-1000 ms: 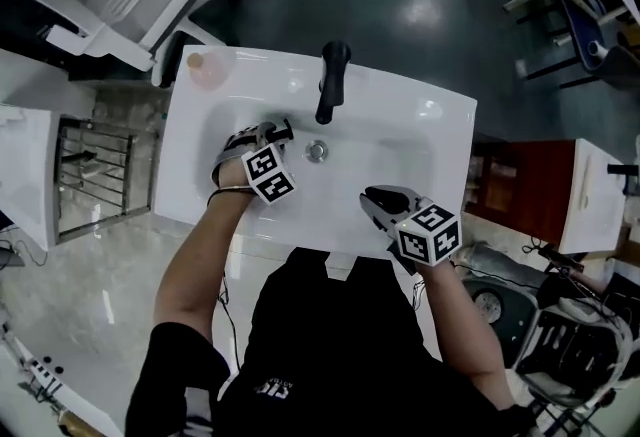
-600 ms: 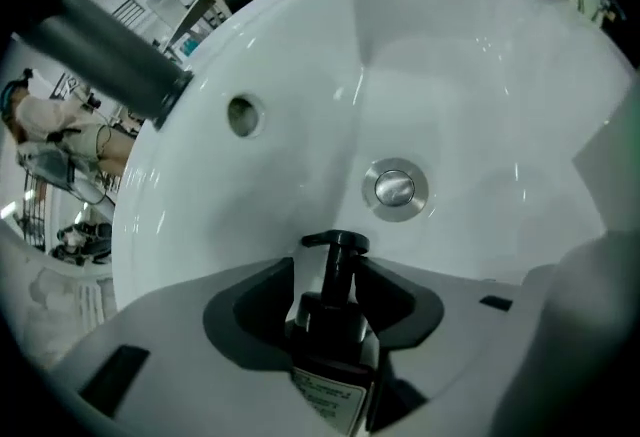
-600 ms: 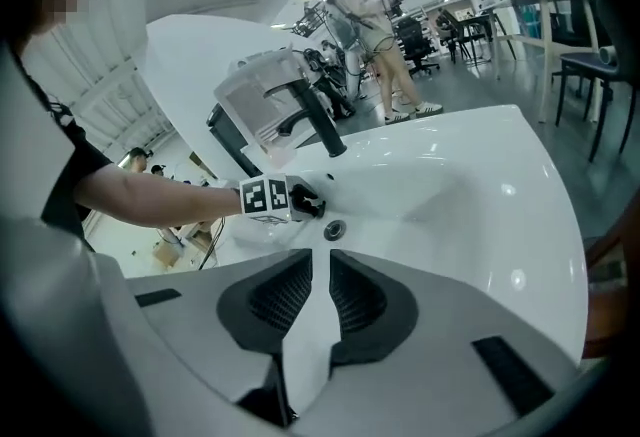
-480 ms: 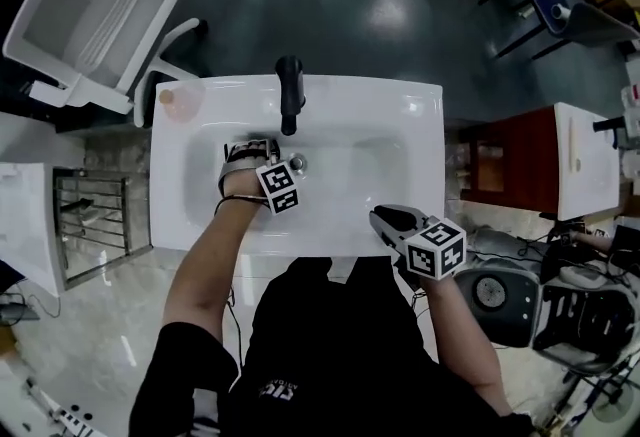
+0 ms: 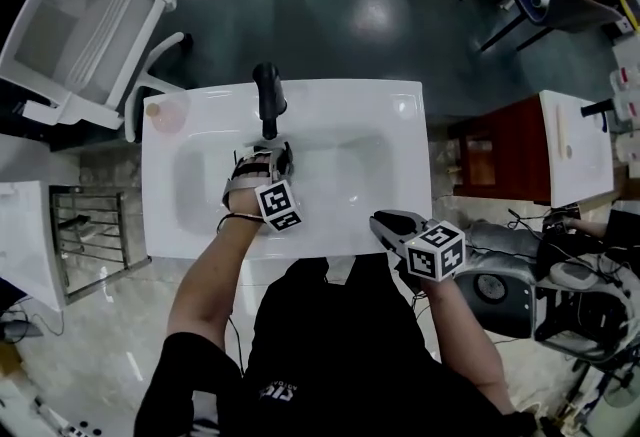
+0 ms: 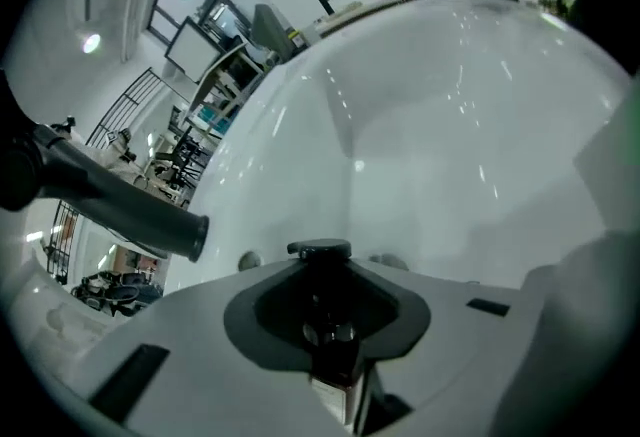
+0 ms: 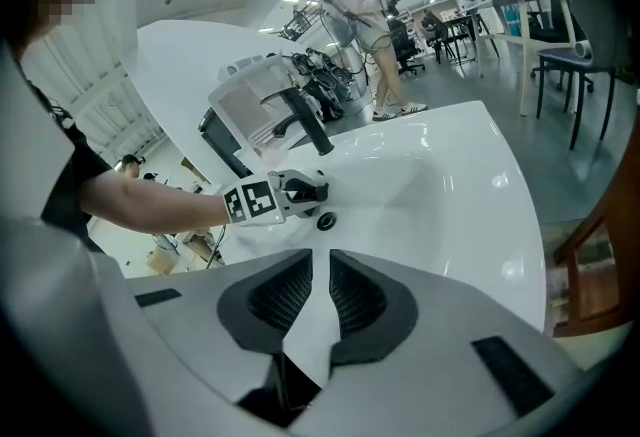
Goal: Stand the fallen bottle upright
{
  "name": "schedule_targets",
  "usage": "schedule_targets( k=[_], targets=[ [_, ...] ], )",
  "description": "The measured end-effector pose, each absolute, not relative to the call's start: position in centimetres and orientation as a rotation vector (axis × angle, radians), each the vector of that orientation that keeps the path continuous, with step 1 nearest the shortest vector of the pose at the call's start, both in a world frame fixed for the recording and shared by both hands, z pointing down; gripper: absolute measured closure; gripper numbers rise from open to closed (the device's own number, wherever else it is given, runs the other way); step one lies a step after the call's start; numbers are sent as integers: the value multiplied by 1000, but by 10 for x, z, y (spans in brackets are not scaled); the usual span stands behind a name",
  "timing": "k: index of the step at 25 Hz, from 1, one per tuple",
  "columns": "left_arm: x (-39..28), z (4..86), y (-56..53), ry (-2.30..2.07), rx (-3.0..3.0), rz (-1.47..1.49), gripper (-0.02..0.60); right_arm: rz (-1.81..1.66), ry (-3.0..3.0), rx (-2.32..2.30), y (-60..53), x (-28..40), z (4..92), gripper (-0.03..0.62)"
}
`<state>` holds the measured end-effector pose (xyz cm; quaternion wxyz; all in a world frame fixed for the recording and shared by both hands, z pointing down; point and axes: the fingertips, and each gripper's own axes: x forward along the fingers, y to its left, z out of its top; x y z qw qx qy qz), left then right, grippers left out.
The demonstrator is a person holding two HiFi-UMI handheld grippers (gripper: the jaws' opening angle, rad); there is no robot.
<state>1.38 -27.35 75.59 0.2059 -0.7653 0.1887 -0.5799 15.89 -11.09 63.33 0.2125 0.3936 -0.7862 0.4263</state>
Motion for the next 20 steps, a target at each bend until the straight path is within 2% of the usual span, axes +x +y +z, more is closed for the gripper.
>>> schedule_targets(
  k=[10,16,18,20],
  targets=[
    [94,692,-254,791,-2787,-1239,491,1180,-2179,1150,-107,179,619,528],
    [90,698,-242,926,-2958,-1126,492,1214,-2148,1203,-96,197,618,530],
    [83,701,-245,972,-2999,-1123,481,1223,-2139,1217,-94,201,617,530],
    [80,701,-249,1008,-3043,-1094,426,1230,-2133,1224,-92,202,617,530]
  ],
)
